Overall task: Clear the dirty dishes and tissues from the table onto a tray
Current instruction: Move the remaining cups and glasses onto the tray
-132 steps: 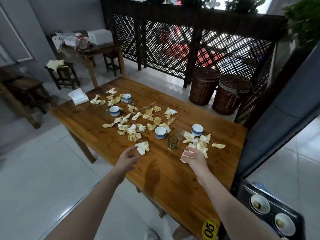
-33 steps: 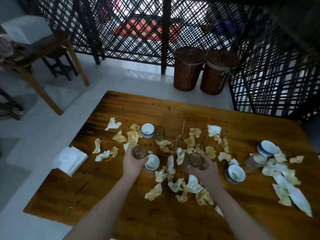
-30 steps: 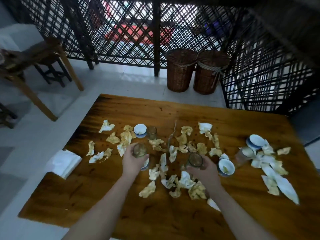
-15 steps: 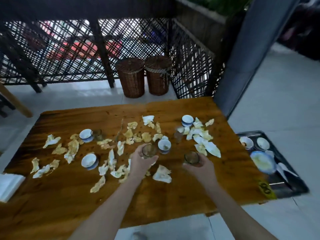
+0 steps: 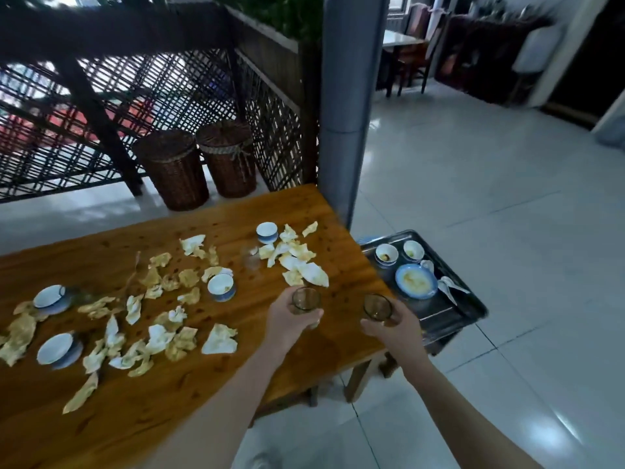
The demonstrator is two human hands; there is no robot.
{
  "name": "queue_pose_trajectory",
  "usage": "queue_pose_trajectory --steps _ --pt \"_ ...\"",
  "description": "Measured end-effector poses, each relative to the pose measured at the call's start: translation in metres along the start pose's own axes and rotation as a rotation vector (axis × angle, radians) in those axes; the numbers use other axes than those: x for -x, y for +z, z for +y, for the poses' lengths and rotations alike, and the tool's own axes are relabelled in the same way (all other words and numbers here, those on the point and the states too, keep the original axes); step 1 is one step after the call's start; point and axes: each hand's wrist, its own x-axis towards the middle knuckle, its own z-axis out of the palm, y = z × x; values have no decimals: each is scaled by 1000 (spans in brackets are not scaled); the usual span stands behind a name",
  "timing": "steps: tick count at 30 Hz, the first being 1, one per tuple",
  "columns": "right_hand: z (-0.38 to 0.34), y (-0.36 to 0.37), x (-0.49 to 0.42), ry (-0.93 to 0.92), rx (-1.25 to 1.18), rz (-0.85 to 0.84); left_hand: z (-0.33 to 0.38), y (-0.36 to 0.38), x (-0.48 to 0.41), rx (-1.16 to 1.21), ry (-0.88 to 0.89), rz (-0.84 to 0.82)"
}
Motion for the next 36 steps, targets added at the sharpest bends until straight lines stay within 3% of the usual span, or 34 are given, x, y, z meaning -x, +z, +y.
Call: queue_pose_trajectory --steps 17,36 --pt "50 -125 -51 107 -54 216 37 156 -54 40 14 -231" --pt "59 -286 -213 165 -48 385 117 330 -186 133 -69 -349"
